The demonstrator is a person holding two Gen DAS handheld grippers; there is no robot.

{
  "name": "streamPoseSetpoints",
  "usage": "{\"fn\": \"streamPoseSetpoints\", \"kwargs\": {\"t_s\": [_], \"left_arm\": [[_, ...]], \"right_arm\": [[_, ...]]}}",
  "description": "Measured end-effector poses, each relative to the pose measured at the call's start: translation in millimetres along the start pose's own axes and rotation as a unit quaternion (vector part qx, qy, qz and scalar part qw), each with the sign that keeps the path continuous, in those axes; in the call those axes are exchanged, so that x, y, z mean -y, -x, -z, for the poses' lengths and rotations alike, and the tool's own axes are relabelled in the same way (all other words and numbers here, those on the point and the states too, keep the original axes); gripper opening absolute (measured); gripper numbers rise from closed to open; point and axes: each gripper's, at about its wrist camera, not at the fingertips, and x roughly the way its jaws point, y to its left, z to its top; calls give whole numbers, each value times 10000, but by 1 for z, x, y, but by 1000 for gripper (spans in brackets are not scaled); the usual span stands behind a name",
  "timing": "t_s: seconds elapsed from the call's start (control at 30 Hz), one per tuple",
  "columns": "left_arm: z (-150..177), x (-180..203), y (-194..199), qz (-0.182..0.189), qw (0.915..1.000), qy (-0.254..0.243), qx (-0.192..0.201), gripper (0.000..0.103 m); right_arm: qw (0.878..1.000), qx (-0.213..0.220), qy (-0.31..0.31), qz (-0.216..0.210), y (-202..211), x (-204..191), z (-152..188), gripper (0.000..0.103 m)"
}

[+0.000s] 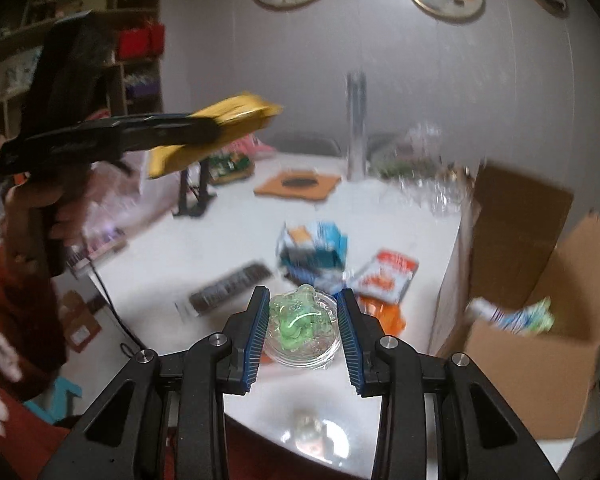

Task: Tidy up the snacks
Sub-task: 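Lift the yellow packet and green jelly cup and carry them over the box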

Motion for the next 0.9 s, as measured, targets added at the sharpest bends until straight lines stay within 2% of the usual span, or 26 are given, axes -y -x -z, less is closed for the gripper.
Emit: {"fn": "streamPoseSetpoints", "kwargs": {"t_s": [0.1,0.23,0.33,0.43,0.53,0.7,0.9], "left_arm": [[-41,23,-20,468,9984,-326,11,64],[-79,55,-63,1026,9919,-706,-244,64],[-92,79,-108,1537,9814,-919,-695,64],[-93,94,-157,1857,9701,-978,-1221,64],[-86,103,-195,1924,9621,-1039,-1628,64],[-80,110,-233,1842,9552,-1091,-2042,64],[-71,107,-240,1749,9532,-1145,-2186,64]], "right_arm": [[9997,183,6,157,26,14,-22,30],[9963,300,-75,805,54,47,-41,30],[9918,91,-263,1247,55,82,-47,30],[9883,-270,-417,1441,39,112,-40,30],[9872,-603,-583,1356,20,135,-27,30],[9864,-1019,-619,1135,-6,151,-15,30],[9852,-1364,-608,836,-31,160,-15,31]]}}
